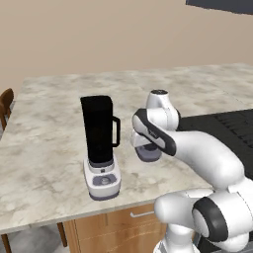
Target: Grab the lemon and lime from the fridge, place them in the blender, close the lid, and turn on the blender to create a marinade.
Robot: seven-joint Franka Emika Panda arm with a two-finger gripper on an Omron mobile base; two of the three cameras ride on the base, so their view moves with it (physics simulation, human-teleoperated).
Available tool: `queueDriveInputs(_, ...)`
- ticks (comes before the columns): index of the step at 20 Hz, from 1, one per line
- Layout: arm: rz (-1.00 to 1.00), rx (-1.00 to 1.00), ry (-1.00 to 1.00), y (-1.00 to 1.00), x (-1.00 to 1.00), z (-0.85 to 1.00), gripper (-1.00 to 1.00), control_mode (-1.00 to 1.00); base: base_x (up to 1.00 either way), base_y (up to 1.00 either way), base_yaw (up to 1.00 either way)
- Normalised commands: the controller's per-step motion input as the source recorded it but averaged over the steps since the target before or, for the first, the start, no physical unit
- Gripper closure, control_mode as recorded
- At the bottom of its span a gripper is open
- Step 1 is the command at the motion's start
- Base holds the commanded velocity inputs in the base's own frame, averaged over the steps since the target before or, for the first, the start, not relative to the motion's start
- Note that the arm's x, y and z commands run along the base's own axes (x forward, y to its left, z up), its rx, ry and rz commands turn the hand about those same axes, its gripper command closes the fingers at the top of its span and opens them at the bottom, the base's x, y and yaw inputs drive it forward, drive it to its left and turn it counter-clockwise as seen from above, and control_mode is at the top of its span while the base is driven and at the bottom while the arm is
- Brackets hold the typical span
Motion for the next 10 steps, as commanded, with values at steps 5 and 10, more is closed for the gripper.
queueDriveInputs(5, 0.0, 0.01, -0.2, 0.0, -0.59, 1.0, 1.0, -1.0, 0.0, 0.0, 0.0)
queueDriveInputs(10, 0.0, 0.0, -0.17, 0.0, -0.44, 1.0, 1.0, -1.0, 0.0, 0.0, 0.0)
